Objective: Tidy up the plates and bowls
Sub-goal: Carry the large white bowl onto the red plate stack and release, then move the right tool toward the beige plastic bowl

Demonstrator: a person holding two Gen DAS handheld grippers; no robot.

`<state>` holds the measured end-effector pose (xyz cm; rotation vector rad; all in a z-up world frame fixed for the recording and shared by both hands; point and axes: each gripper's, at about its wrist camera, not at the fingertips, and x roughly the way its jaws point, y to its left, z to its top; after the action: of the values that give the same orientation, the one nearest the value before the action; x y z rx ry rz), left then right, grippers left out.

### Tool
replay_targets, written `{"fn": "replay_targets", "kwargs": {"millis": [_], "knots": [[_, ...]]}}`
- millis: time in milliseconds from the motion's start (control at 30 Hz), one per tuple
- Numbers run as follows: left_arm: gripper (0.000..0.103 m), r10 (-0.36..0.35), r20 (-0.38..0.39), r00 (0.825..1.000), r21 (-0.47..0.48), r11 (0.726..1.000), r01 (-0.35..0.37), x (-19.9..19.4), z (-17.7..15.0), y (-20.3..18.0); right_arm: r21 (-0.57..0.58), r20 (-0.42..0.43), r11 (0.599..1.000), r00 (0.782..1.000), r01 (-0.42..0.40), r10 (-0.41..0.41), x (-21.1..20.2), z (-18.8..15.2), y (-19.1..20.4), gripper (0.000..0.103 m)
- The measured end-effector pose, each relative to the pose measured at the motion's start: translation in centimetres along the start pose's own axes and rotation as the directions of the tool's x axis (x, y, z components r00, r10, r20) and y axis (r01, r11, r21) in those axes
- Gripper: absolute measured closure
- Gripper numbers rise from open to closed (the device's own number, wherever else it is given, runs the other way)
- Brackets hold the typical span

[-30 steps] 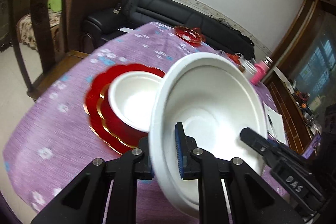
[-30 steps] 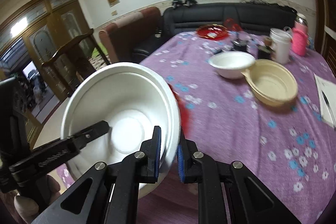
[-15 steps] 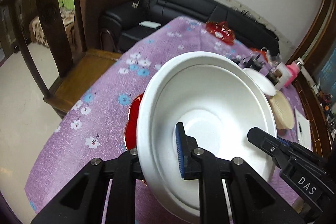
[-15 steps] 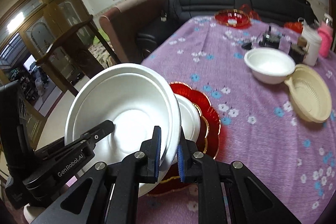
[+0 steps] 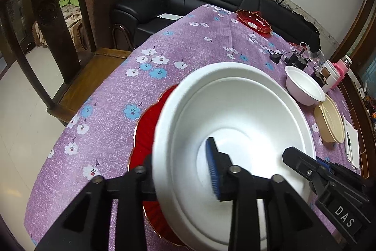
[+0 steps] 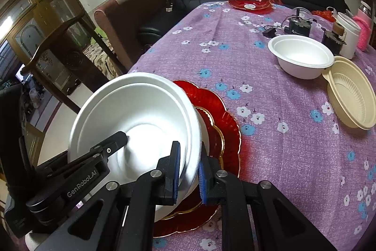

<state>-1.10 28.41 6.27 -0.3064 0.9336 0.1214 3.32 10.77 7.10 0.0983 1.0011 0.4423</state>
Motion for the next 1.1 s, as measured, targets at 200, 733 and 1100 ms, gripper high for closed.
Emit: {"fn": "replay_targets", "kwargs": {"millis": [200, 733, 1100], "knots": [[0.053, 0.020, 0.041, 0.999, -0.024, 1.000, -0.019, -1.3, 0.1, 0.6, 0.002, 0.019, 1.000, 1.000, 0.014, -0.014, -0.3, 0.1, 0.3, 0.087], [0.045, -0.049, 0.141, 0.989, -0.070, 0.996, 0.060, -6.5, -0.9, 1.6, -0.043, 0.175, 0.990, 0.976, 0.137, -0.128, -2.5, -0.2, 0.7, 0.039], [0.041, -0.116, 0.150, 0.982, 0.011, 0.993, 0.116, -9.0, -3.0, -2.4, -0.068, 0.257, 0.984, 0.956, 0.165, -0.142, -7.1, -2.3, -0.5, 0.039]]}}
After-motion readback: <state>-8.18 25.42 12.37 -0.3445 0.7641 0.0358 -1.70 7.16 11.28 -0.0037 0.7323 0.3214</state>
